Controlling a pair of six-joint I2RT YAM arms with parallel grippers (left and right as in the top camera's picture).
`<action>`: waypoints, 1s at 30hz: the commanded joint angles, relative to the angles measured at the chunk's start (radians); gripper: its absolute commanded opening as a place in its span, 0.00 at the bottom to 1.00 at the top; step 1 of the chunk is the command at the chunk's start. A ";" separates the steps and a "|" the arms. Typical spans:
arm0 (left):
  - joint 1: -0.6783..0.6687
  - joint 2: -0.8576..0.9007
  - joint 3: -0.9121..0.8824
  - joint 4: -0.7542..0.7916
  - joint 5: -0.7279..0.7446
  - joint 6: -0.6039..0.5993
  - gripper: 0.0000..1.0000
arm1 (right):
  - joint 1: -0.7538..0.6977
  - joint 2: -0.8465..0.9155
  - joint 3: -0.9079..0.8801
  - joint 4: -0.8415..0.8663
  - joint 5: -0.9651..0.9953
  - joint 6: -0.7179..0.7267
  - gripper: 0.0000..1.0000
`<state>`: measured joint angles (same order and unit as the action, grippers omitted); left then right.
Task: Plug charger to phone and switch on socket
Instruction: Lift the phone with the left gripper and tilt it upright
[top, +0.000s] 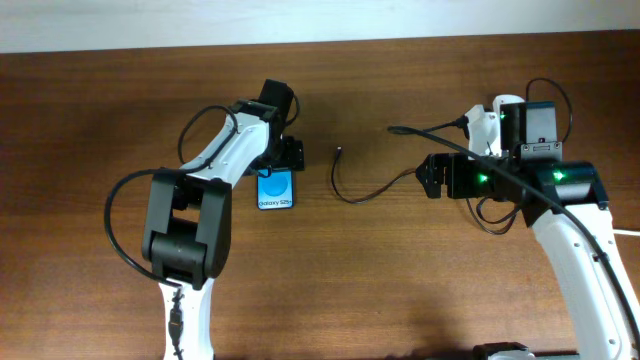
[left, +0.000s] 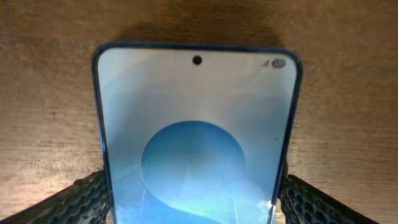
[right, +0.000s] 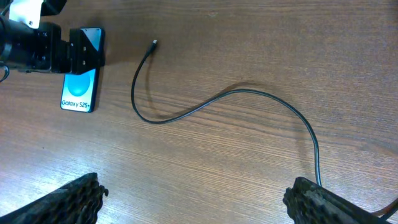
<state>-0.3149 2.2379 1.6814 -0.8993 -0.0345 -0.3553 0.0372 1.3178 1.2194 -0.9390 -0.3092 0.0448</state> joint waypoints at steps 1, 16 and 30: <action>0.000 0.101 -0.050 -0.034 0.064 0.000 0.89 | 0.002 0.003 0.021 0.000 -0.013 -0.008 0.98; 0.002 0.101 0.012 -0.071 0.064 0.000 0.76 | 0.002 0.003 0.021 0.000 -0.013 -0.008 0.98; 0.002 0.101 0.402 -0.312 0.064 0.011 0.27 | 0.002 0.003 0.021 0.000 -0.013 -0.008 0.98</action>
<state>-0.3141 2.3466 2.0354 -1.1961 0.0189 -0.3519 0.0372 1.3178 1.2194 -0.9390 -0.3092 0.0444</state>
